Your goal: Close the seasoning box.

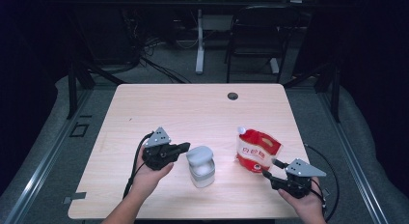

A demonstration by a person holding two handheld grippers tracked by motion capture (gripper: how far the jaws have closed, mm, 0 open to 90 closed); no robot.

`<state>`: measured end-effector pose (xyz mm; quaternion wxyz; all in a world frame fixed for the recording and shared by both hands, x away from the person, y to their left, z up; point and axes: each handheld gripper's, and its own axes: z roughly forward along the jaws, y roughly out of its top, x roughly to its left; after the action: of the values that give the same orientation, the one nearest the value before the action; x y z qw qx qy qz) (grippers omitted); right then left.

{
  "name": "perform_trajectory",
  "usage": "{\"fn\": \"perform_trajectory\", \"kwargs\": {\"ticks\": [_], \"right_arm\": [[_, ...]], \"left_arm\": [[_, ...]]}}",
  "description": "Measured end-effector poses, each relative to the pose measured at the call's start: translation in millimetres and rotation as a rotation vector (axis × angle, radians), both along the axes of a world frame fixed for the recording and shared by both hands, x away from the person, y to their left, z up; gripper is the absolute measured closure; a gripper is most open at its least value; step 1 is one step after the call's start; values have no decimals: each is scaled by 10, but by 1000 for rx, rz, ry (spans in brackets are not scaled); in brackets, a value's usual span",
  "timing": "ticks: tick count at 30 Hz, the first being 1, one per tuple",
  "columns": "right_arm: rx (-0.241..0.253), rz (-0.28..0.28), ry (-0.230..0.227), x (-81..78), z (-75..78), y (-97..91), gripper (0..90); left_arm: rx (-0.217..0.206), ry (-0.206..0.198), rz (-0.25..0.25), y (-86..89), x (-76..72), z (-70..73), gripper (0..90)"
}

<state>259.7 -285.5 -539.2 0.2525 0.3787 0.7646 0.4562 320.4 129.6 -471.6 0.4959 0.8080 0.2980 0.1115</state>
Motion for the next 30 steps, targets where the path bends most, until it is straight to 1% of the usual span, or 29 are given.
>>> {"fn": "perform_trajectory", "kwargs": {"ticks": [8, 16, 23, 25, 30], "right_arm": [[-3, 1, 1, 0, -4, 1, 454], [3, -3, 0, -1, -11, 2, 454], [3, -4, 0, 0, -13, 0, 454], [-1, -4, 2, 1, -12, -4, 454], [2, -5, 3, 0, -14, -6, 454]], "left_arm": [[1, 8, -29, -53, -45, -16, 899], [0, 10, -30, -42, -44, -28, 883], [-3, 11, -20, -10, -31, -27, 876], [-6, 9, -11, 7, -19, -26, 872], [6, 2, 19, 55, 16, -32, 857]]}}
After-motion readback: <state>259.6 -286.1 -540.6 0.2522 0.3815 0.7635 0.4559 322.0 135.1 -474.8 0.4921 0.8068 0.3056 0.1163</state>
